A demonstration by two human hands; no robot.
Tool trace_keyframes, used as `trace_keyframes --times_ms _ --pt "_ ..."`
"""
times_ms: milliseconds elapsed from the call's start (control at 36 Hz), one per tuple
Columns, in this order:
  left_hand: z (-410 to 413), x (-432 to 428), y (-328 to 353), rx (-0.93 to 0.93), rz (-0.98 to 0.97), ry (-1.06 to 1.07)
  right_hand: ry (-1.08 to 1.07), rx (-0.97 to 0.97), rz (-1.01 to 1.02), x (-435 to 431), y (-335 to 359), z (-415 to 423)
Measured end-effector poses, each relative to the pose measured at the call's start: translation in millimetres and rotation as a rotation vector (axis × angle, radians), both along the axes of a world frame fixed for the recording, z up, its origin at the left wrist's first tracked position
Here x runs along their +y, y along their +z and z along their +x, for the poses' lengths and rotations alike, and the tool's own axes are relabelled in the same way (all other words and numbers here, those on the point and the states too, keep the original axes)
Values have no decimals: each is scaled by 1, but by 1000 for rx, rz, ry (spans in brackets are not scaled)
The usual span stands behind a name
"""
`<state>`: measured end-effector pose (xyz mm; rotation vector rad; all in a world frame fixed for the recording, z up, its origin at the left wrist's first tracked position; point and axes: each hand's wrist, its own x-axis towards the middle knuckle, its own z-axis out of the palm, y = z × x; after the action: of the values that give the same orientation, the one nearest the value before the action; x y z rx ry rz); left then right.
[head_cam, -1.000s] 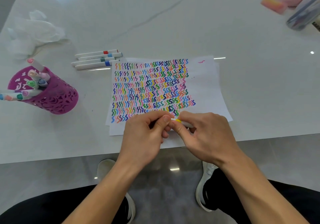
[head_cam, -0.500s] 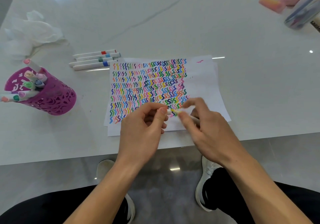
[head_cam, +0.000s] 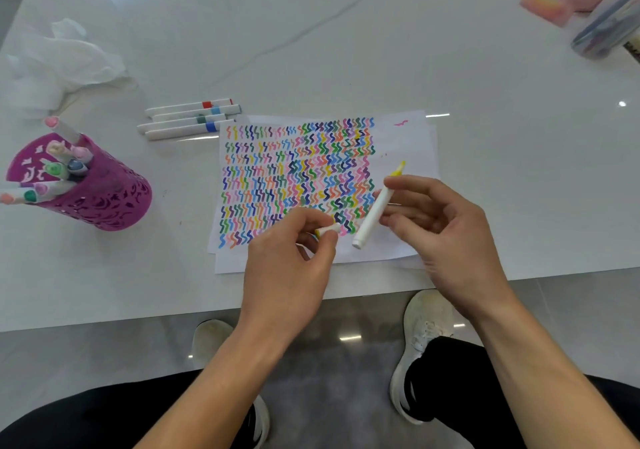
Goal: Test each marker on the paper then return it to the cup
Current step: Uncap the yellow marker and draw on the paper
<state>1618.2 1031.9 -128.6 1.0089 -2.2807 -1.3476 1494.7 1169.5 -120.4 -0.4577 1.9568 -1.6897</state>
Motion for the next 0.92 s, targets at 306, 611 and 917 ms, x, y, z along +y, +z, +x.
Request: trace_keyframes --times_ms 306,611,917 --pt "0 3 -8 -118 -270 -88 -12 164 150 -5 -14 8" --pt "-2 3 -16 -88 -387 -143 -44 165 157 -6 -26 8" --pt "-2 4 -14 -80 -390 -153 -79 147 126 -9 -30 9"
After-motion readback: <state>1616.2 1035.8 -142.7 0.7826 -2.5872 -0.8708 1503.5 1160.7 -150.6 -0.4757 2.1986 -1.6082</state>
